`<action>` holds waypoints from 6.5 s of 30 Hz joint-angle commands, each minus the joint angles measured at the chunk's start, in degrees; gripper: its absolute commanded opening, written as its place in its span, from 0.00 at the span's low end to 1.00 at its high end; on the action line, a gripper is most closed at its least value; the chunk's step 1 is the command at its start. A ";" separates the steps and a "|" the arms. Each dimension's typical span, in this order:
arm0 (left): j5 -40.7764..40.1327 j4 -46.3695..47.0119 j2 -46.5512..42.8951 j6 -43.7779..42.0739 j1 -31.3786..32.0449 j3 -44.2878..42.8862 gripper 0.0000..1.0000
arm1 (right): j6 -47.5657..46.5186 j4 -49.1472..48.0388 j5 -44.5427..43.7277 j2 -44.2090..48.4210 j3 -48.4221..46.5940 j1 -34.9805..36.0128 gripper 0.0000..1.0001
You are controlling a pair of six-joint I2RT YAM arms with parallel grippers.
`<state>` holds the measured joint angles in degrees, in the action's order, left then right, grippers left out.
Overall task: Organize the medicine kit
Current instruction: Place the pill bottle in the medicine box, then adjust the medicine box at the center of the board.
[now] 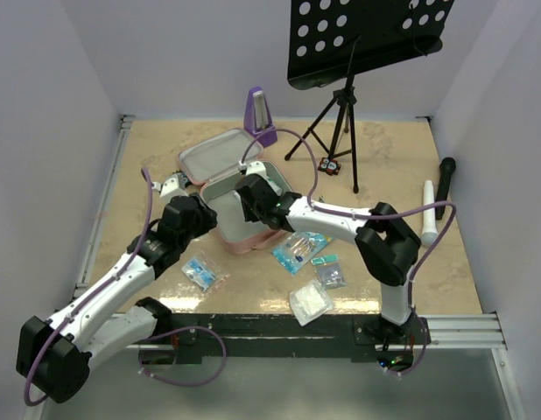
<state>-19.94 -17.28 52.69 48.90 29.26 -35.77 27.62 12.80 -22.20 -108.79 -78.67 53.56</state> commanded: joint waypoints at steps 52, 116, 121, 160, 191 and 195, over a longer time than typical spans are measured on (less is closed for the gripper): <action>0.61 1.37 0.31 -0.13 -0.34 1.05 0.48 | -7.05 3.38 4.10 -5.73 -3.86 -1.27 0.38; -3.43 -2.67 -2.15 -0.57 -0.34 -1.50 0.48 | -4.41 1.62 3.13 -15.84 -17.57 -3.20 0.00; -5.28 -3.81 -1.97 -1.18 -0.43 -3.34 0.49 | -4.50 1.88 2.86 -15.75 -17.39 -3.90 0.02; -2.38 -7.77 -8.13 -1.53 -6.84 -3.52 0.68 | -5.29 1.97 4.88 -15.13 -17.66 -3.28 0.27; -1.24 -10.58 -6.80 1.46 -11.94 -4.83 0.70 | -14.78 -7.34 12.79 -6.26 -11.33 4.36 0.70; -0.19 -10.76 -6.72 1.46 -13.34 -5.71 0.71 | -16.89 -6.47 13.14 -7.48 -12.38 4.80 0.72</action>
<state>-21.69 -28.05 46.44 49.21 17.43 -39.09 13.76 7.20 -9.34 -115.35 -89.56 58.52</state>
